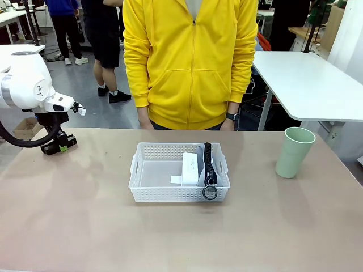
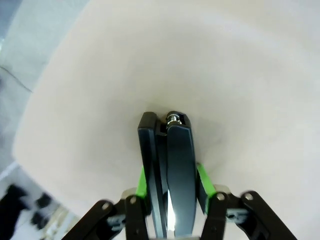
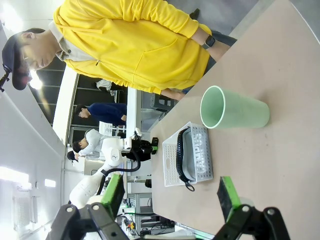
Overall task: Efficiently arrange items inside the basket to fit them all.
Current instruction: Pick up the Stapler and place it inside the Organizing basket.
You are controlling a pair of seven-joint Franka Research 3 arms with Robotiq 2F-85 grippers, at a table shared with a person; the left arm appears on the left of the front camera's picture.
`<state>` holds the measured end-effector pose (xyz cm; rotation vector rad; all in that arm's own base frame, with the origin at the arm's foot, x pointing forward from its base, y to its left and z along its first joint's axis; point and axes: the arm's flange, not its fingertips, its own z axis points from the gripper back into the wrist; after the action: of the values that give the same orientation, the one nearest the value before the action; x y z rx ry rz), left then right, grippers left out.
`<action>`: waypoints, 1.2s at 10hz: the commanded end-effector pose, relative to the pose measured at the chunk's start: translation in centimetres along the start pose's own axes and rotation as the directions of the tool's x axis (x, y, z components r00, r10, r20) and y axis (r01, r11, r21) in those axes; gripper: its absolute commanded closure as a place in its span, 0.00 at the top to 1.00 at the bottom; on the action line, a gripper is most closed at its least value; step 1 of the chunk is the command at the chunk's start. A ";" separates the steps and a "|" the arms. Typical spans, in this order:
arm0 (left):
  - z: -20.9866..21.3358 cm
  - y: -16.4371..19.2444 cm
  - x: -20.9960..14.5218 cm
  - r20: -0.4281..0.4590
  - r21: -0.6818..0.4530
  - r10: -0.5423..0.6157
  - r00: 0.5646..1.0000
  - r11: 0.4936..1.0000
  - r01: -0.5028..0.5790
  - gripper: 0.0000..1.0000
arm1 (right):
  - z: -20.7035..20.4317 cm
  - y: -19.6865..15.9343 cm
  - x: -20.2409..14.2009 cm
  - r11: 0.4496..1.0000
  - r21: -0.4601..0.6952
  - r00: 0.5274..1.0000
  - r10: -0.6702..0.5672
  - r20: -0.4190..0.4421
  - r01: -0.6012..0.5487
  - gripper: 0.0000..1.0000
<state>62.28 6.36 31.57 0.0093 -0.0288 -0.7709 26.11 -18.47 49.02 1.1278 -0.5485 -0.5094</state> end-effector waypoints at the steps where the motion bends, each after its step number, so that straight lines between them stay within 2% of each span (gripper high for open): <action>1: 3.7 0.2 -2.6 0.046 -0.168 0.070 0.996 0.984 -0.062 0.00 | -0.1 0.0 0.2 0.999 0.026 1.000 0.024 0.009 -0.025 1.00; 3: 8.8 -2.4 -7.9 0.165 -0.273 0.164 0.973 0.955 -0.114 0.00 | -0.1 0.0 0.2 0.999 0.026 1.000 0.024 0.009 -0.025 1.00; 4: 10.0 -5.1 -11.1 0.205 -0.292 0.116 0.972 0.955 -0.052 0.00 | -0.1 0.0 0.2 0.999 0.026 1.000 0.024 0.009 -0.025 1.00; 5: 10.2 -7.8 -13.7 0.284 -0.245 0.032 0.958 0.969 0.040 0.00 | -0.1 0.0 0.2 0.999 0.026 1.000 0.024 0.009 -0.025 1.00; 6: 9.9 -9.2 -15.3 0.344 -0.204 0.022 0.939 0.977 0.052 0.00 | -0.1 0.0 0.2 0.999 0.026 1.000 0.024 0.009 -0.025 1.00; 8: 9.5 -9.4 -15.6 0.367 -0.227 0.048 0.929 0.973 0.040 0.00 | -0.1 0.0 0.2 0.999 0.026 1.000 0.024 0.009 -0.025 1.00; 9: 9.6 -8.8 -15.4 0.401 -0.256 0.105 0.910 0.967 0.002 0.00 | -0.1 0.0 0.2 0.999 0.026 1.000 0.024 0.009 -0.025 1.00; 10: 10.4 -9.6 -16.4 0.328 -0.232 0.047 0.944 0.972 0.032 0.00 | -0.1 0.0 0.2 0.999 0.026 1.000 0.024 0.009 -0.025 1.00; 12: 10.4 -9.6 -16.4 0.328 -0.232 0.047 0.944 0.972 0.032 0.00 | -0.1 0.0 0.2 0.999 0.026 1.000 0.024 0.009 -0.025 1.00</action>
<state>43.59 10.74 40.78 -0.3508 -0.2693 -0.7542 26.11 -18.50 49.07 1.1269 -0.5492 -0.5093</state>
